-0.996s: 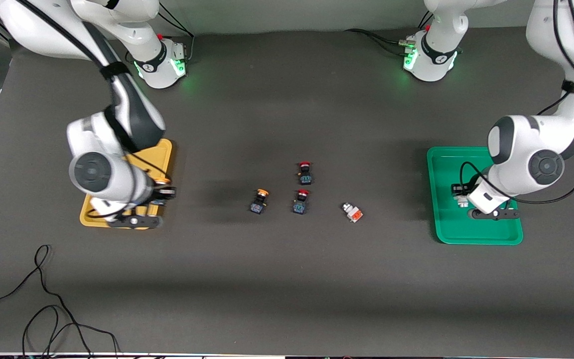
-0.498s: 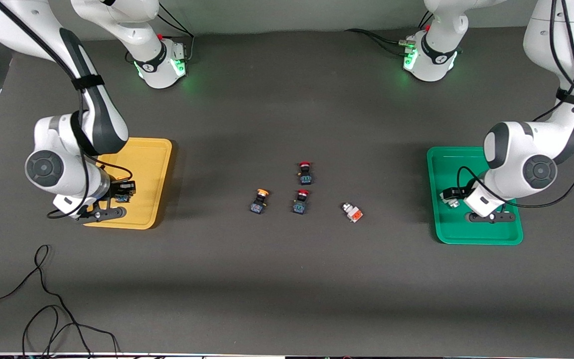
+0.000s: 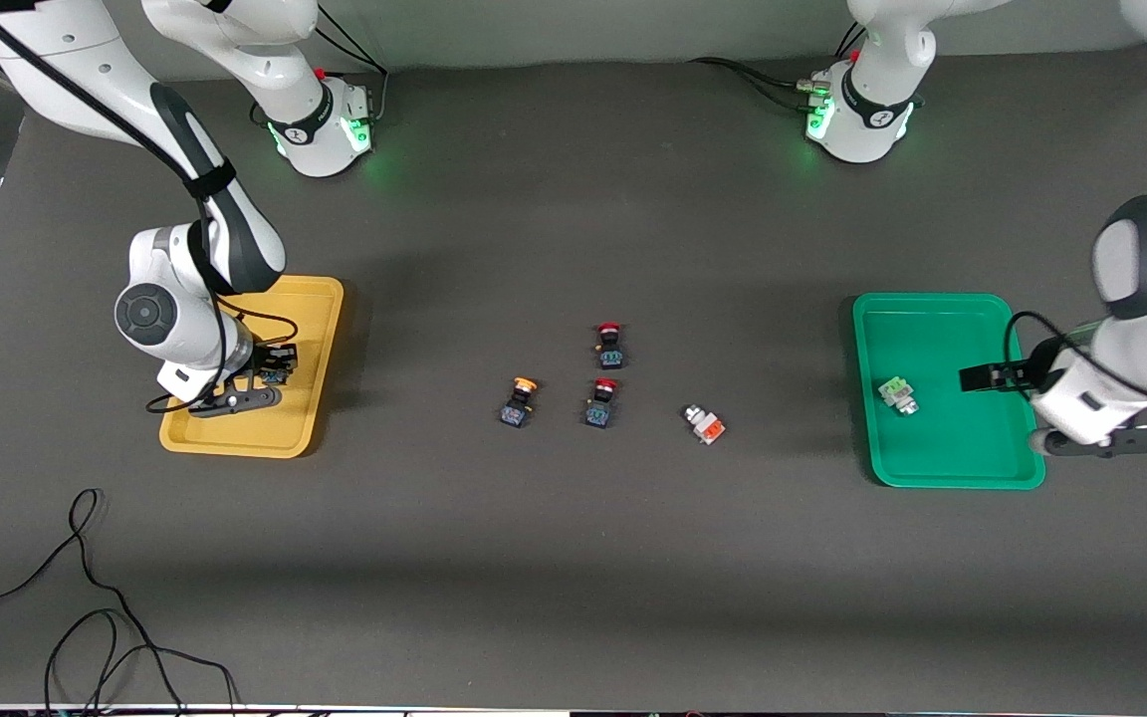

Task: Place green and yellow buttons in trays
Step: 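Release the yellow-cap button in the yellow tray with the right gripper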

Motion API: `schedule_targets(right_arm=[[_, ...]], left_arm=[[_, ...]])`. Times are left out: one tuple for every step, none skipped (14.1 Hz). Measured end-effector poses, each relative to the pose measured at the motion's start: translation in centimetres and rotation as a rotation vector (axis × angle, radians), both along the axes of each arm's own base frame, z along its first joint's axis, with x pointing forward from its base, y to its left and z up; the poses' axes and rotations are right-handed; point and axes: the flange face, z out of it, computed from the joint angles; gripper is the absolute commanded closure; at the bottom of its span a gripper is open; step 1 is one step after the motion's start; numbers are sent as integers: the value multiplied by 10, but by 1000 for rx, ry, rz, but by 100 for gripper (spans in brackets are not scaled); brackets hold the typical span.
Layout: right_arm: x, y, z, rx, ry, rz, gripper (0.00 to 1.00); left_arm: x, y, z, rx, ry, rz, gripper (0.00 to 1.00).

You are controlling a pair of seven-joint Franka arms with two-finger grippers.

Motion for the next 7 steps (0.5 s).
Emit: schedule_targets(right_arm=[[-1, -4, -4, -1, 5, -8, 16], [-1, -6, -8, -1, 5, -12, 1], [-1, -7, -8, -1, 4, -13, 1], [0, -7, -7, -1, 0, -15, 1], [2, -7, -5, -2, -7, -25, 0], [5, -6, -1, -6, -17, -44, 0], [8, -3, 5, -11, -24, -67, 0]], left_arm=[[2, -8, 14, -19, -14, 18, 0], [3, -20, 21, -28, -23, 40, 0], [2, -40, 24, -32, -25, 61, 0], [1, -66, 24, -29, -24, 79, 0], [-2, -99, 23, -23, -28, 97, 0], [-6, -135, 22, -17, -36, 120, 0], [-11, -171, 18, -11, -47, 154, 0]])
